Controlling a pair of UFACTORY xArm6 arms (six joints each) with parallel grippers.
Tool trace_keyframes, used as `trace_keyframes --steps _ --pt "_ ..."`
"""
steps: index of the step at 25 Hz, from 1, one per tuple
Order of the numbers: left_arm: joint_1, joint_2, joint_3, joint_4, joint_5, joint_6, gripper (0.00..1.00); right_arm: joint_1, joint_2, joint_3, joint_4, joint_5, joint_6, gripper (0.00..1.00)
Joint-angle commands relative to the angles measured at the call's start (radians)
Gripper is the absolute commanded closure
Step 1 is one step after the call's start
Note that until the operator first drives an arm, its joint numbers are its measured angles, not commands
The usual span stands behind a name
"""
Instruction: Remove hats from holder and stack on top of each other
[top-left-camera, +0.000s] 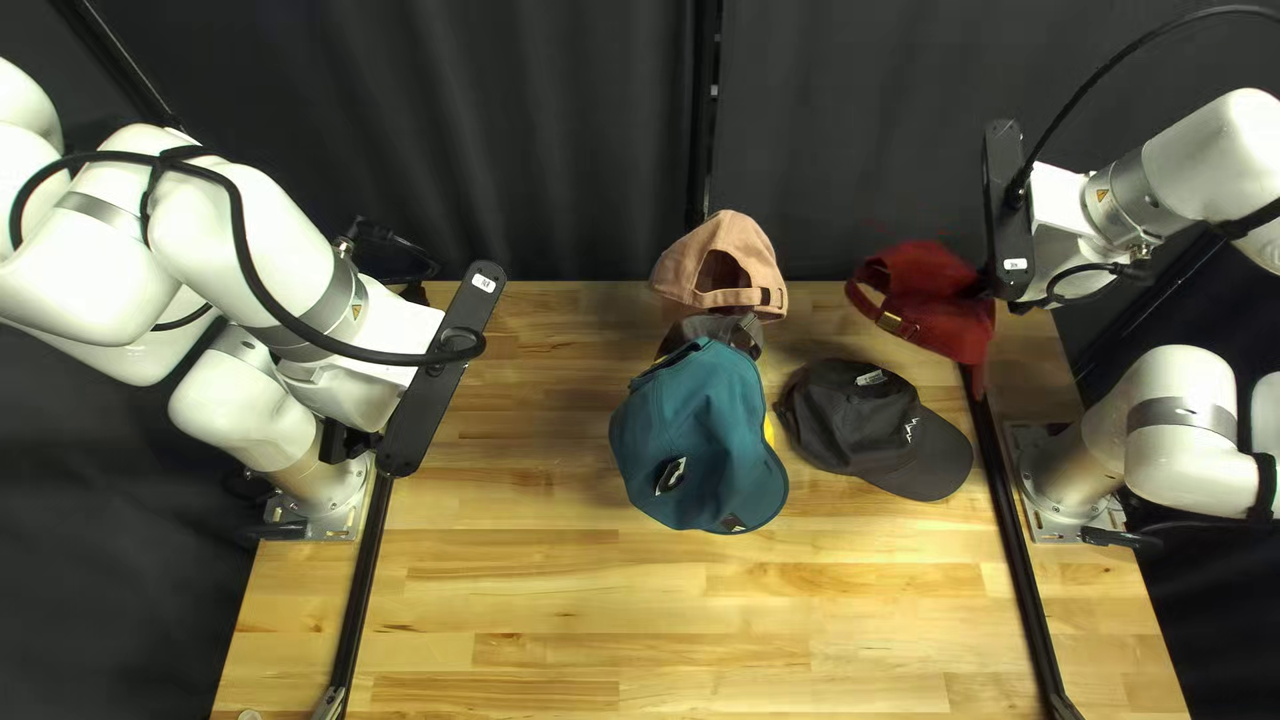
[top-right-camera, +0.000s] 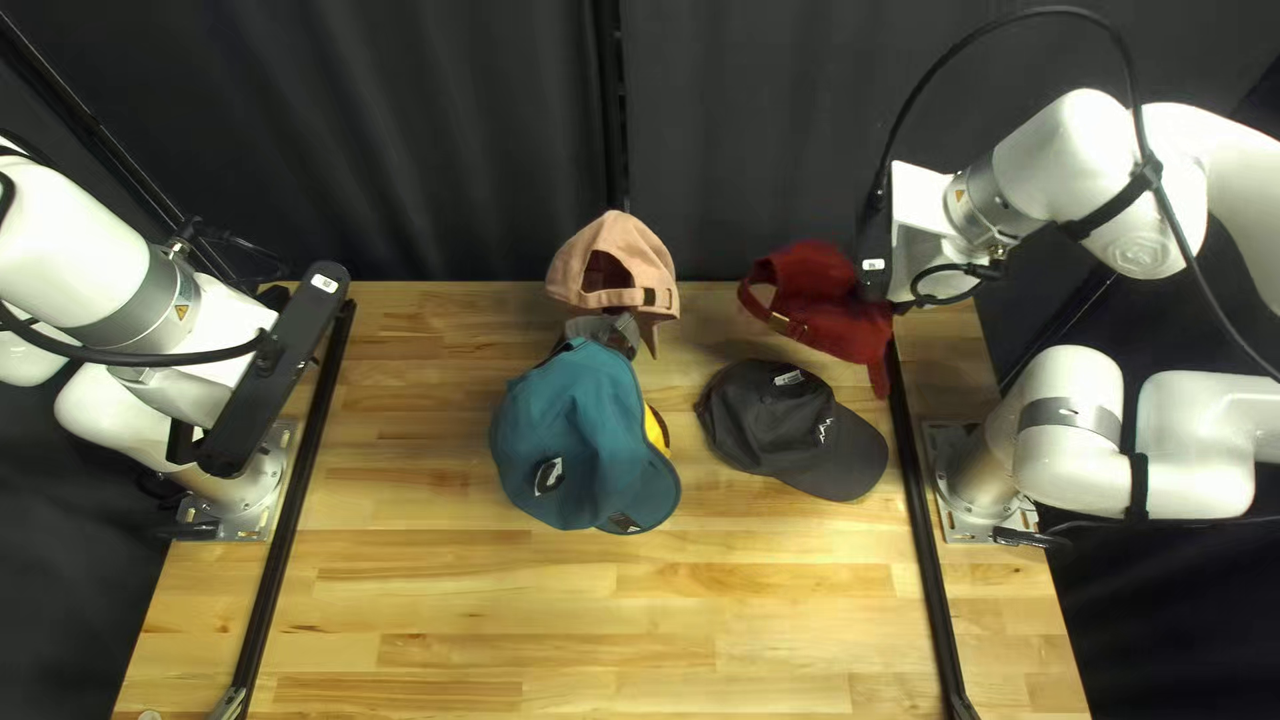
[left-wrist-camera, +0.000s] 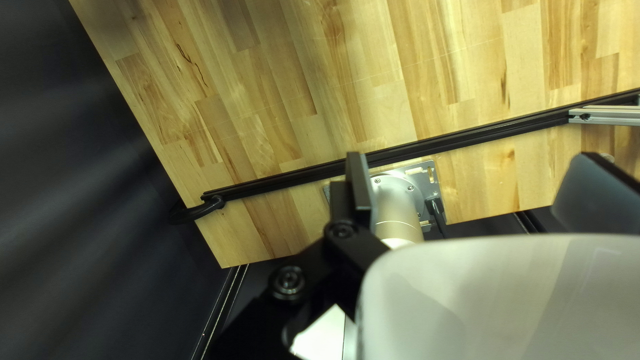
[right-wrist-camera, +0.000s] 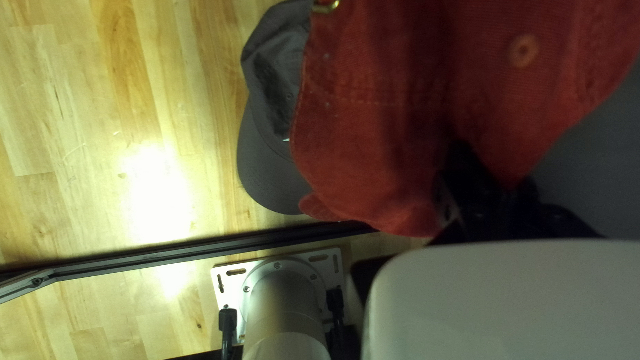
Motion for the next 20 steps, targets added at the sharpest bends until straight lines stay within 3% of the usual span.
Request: trace_keyframes --steps 1,8,14,20 --pt "0.0 0.0 0.0 0.0 0.0 0.0 0.0 -0.012 0.02 -0.052 0.005 0.023 -0.016 0.0" --pt "0.0 0.0 0.0 0.0 0.0 0.0 0.0 -0.048 0.07 -0.131 0.034 -0.005 -0.088 0.0" --pt "0.0 0.0 0.0 0.0 0.0 0.0 0.0 -0.155 0.148 -0.165 0.176 -0.132 -0.286 0.0" --pt "0.0 0.0 0.0 0.0 0.0 0.0 0.0 -0.132 0.242 -0.182 0.267 -0.272 -0.379 0.0"
